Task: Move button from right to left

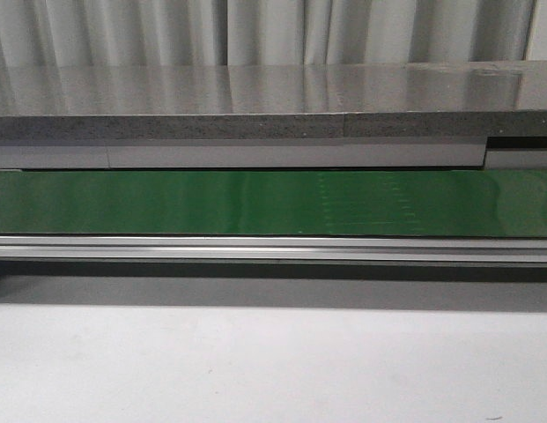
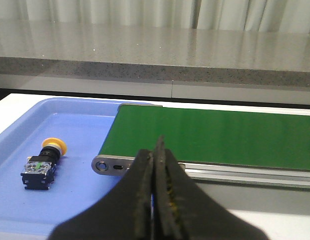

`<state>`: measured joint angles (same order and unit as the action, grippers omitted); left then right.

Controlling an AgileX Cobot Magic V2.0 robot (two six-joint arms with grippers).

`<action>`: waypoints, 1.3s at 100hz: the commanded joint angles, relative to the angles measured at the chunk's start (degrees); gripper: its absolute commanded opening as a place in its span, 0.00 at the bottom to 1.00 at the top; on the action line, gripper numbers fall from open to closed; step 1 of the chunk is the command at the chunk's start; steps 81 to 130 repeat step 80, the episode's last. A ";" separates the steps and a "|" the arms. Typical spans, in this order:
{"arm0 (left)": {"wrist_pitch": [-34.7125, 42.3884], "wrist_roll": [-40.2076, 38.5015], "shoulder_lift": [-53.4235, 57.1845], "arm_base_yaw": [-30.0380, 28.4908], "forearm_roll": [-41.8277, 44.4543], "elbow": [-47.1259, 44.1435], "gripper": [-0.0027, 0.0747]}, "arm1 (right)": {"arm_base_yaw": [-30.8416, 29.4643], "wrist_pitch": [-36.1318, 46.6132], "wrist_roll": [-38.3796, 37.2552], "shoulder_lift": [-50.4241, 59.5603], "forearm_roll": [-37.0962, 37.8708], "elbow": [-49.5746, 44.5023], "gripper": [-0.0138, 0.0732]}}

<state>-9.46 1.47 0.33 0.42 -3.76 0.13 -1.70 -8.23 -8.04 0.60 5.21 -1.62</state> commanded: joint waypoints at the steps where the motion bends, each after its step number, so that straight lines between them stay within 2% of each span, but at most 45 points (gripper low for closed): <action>1: 4.57 -0.47 1.76 -0.25 -0.53 -2.66 0.01 | 1.65 3.70 0.89 1.14 -0.03 0.82 0.08; 130: 4.57 -0.47 1.76 -0.25 -0.53 -2.66 0.01 | 2.01 5.62 0.89 1.09 -0.03 0.87 0.08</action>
